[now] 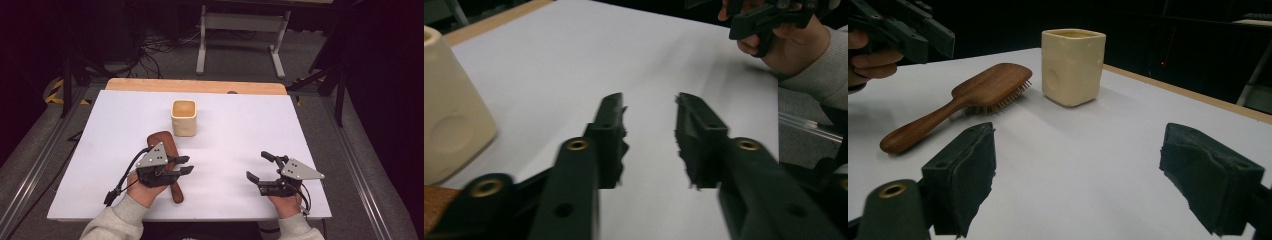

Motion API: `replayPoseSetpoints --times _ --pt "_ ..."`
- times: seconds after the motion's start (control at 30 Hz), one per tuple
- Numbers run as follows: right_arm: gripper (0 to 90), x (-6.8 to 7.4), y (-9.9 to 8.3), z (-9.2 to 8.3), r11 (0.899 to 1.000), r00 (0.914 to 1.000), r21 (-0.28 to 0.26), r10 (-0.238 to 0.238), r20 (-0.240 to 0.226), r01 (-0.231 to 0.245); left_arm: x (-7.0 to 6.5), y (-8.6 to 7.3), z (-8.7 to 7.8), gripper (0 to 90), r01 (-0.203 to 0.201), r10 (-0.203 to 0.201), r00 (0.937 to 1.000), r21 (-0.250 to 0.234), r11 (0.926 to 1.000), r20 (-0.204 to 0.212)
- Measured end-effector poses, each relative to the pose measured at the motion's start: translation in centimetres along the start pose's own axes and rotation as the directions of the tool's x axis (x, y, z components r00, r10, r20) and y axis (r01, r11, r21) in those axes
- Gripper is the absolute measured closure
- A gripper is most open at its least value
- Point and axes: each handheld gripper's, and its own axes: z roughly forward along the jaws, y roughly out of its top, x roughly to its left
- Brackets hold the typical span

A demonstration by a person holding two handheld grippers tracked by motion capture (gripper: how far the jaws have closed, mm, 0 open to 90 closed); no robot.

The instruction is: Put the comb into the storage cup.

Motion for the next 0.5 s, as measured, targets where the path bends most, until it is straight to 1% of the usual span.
replayPoseSetpoints --times 0.03,0.07,0.1,0.17,0.2,0.23,0.27,0.33,0.4,0.5 --pt "15.1 0.0 0.0 0.0 1.0 1.0 0.0 0.0 0.0 0.0 0.1 0.0 0.1 74.1 0.011 -0.011 0.9998 0.006 0.9999 0.015" --pt "15.1 0.0 0.0 0.0 1.0 1.0 0.0 0.0 -0.001 0.0 0.2 -0.1 0.1 83.1 0.018 -0.018 0.9996 0.01 0.9998 0.021" --pt "15.1 0.0 0.0 0.0 1.0 1.0 0.001 -0.001 -0.001 0.001 0.3 -0.1 0.1 89.3 0.018 -0.018 0.9996 0.02 0.9997 0.023" --pt "15.1 0.0 0.0 0.0 1.0 1.0 0.001 -0.002 -0.001 0.002 0.4 -0.1 0.2 90.0 0.02 -0.021 0.9992 0.042 0.9989 0.034" --pt "15.1 0.0 0.0 0.0 1.0 1.0 0.0 -0.001 -0.002 0.001 0.4 -0.1 0.3 90.0 0.017 -0.019 0.9993 0.051 0.9985 0.033" --pt "15.1 0.0 0.0 0.0 1.0 1.0 0.0 -0.001 -0.002 0.001 0.5 -0.1 0.4 90.0 0.014 -0.017 0.9992 0.076 0.997 0.037" --pt "15.1 0.0 0.0 0.0 1.0 1.0 0.0 -0.001 -0.003 0.001 0.5 -0.1 0.5 90.0 0.013 -0.017 0.9991 0.091 0.9958 0.038" --pt "15.1 0.0 0.0 0.0 1.0 1.0 0.001 -0.001 -0.004 0.001 0.5 -0.1 0.8 90.0 -0.002 -0.003 0.9993 0.147 0.9891 0.038" --pt "15.1 0.0 0.0 0.0 1.0 1.0 0.001 -0.001 -0.006 0.001 0.5 -0.1 1.1 90.0 -0.009 0.002 0.9993 0.183 0.9831 0.038" --pt "15.1 0.0 0.0 0.0 1.0 1.0 0.002 -0.001 -0.006 0.001 0.6 -0.1 1.7 90.0 -0.007 -0.004 0.9989 0.253 0.9676 0.046"
